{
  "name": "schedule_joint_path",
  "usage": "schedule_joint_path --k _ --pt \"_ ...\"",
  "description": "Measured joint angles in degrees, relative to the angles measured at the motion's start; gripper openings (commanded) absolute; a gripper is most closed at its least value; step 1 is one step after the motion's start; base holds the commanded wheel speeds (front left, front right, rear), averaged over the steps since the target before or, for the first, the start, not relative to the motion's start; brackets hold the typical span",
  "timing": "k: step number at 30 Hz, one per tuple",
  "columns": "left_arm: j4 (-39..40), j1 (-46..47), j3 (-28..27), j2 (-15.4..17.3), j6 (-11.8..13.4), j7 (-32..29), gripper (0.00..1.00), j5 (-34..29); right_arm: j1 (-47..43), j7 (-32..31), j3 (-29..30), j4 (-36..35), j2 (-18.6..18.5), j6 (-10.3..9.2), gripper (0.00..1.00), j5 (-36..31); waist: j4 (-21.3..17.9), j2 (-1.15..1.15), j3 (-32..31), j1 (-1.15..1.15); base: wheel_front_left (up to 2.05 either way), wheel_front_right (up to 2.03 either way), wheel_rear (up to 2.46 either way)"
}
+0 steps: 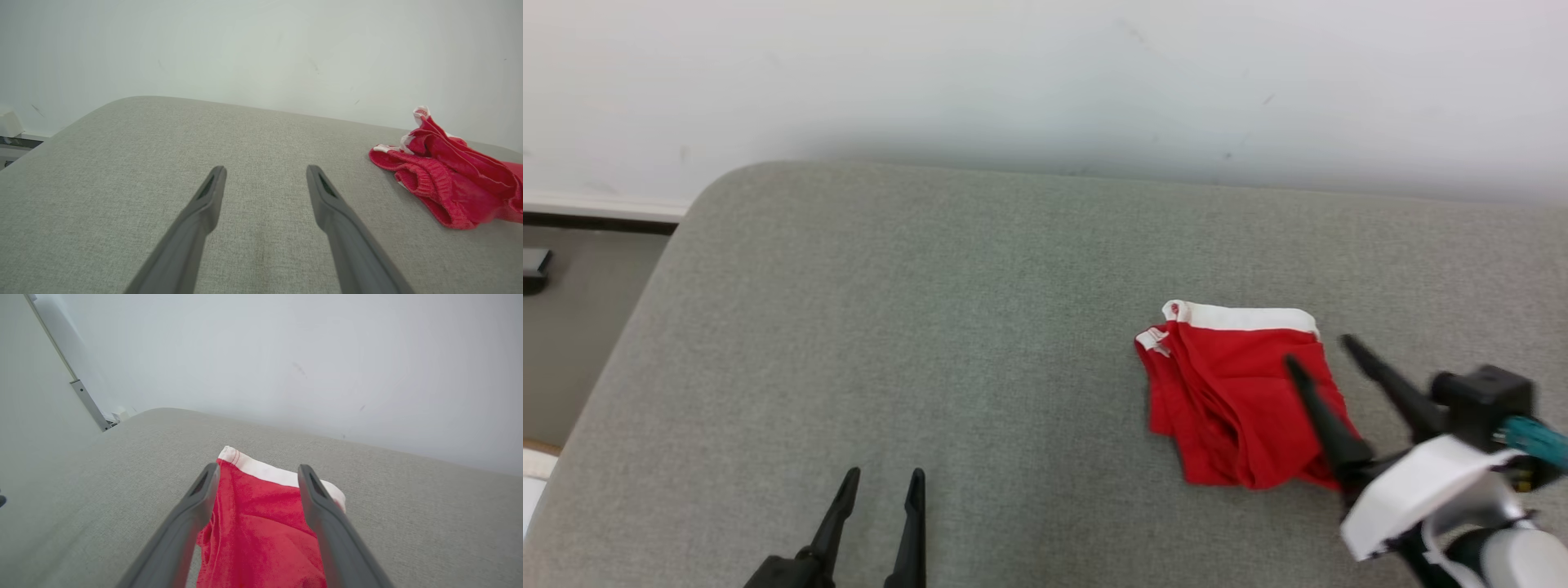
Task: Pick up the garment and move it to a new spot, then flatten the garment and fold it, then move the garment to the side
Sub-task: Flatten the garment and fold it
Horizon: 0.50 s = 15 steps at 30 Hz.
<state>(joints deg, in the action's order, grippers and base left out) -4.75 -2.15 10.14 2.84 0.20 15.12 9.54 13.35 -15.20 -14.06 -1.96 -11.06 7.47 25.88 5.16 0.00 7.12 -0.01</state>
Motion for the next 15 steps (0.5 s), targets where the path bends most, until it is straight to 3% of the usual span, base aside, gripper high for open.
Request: schedule_joint_path --k 5,8,9,10,13,14,15 --pt "0.9 -0.8 -0.5 0.0 -0.2 0.0 1.0 0.0 -1.8 7.3 6.4 1.3 -3.7 0.0 1.0 -3.4 -0.9 0.0 -0.8 0.0 0.0 0.0 0.0" --pt "1.2 -0.8 -0.4 0.0 -0.3 0.0 1.0 -0.2 -1.3 9.8 9.3 3.7 -3.9 0.0 1.0 -3.7 -0.7 0.0 -0.2 0.0 0.0 0.0 0.0" --pt "1.3 -0.7 -0.3 0.0 -0.3 0.0 1.0 -0.2 -0.8 10.2 9.5 4.5 -4.3 0.0 0.91 -3.8 -0.6 0.0 0.1 0.0 0.0 0.0 0.0" --pt "1.4 -0.5 -0.1 0.0 -0.3 0.0 1.0 -0.2 0.0 10.6 9.6 5.4 -4.8 0.0 0.45 -4.0 -0.4 0.0 0.5 0.0 0.0 0.0 0.0" --pt "1.7 0.9 0.6 0.0 -0.5 0.0 1.0 -0.5 3.3 11.2 8.1 8.8 -6.6 0.0 0.09 -4.9 0.3 0.0 2.1 0.0 0.0 0.0 0.0" --pt "1.8 1.5 0.9 0.0 -0.7 0.0 1.0 -0.6 4.4 11.3 6.9 10.1 -7.0 0.0 0.0 -4.9 0.6 0.0 2.7 0.0 0.0 0.0 0.0" --pt "1.8 2.1 1.1 0.0 -0.7 0.0 1.0 -0.6 5.4 11.4 5.6 11.4 -7.3 0.0 0.0 -4.9 0.9 0.0 3.3 0.0 0.0 0.0 0.0"
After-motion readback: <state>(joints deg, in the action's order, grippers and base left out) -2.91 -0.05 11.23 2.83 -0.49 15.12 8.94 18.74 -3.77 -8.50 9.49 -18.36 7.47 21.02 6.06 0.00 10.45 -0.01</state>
